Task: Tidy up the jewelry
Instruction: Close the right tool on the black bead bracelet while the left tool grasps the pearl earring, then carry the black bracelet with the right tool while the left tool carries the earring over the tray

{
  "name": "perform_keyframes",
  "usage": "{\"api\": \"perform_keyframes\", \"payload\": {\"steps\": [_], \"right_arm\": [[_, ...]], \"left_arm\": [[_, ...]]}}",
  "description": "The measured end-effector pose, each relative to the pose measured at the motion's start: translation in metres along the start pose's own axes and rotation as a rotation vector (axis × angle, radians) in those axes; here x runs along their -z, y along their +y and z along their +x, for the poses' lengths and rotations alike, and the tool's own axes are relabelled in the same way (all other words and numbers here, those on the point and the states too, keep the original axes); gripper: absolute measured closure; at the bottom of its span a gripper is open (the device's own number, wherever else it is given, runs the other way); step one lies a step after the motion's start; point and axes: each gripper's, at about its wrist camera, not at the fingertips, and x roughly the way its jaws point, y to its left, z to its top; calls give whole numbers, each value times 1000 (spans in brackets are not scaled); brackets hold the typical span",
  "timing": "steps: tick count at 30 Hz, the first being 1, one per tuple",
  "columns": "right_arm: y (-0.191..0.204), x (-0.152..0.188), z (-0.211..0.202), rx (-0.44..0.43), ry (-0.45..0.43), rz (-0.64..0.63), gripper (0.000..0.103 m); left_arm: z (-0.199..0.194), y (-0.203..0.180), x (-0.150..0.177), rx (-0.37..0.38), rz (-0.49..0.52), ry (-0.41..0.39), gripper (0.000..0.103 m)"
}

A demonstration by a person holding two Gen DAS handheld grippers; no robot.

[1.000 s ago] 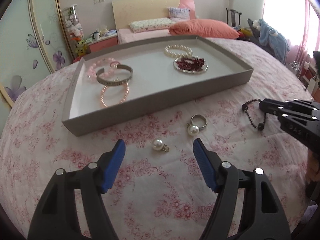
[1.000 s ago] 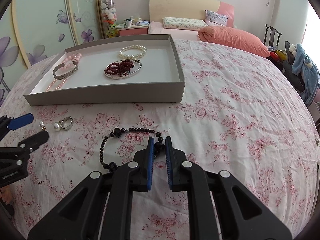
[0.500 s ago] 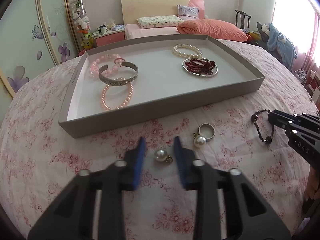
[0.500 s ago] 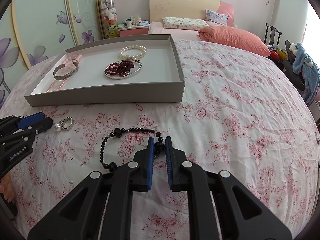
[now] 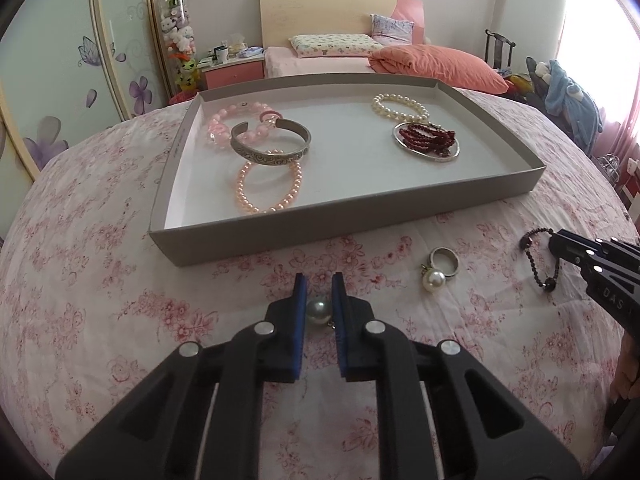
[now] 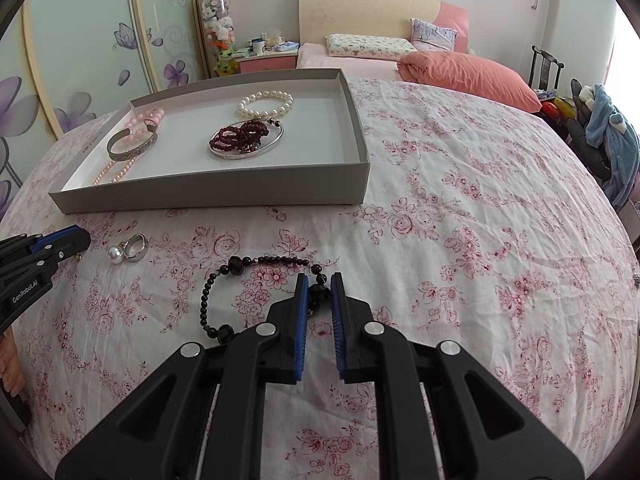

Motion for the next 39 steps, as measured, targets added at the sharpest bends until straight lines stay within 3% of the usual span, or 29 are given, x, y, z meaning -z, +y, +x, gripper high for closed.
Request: {"api": "perform_keyframes", "payload": {"steps": [7, 18, 25, 39], "right_arm": [[0, -1, -1, -7, 1, 5, 90], [1, -1, -1, -9, 0, 6, 90], [4, 0, -1, 1, 0, -19, 90], [6, -1, 0, -10, 0, -20, 90]], "left_arm": [[-18, -5, 10, 31, 60, -52, 89], [-28, 7, 21, 53, 96, -59, 89], [-12, 19, 15, -6, 14, 8, 89], [-7, 28, 9, -81, -45, 8, 89]]}}
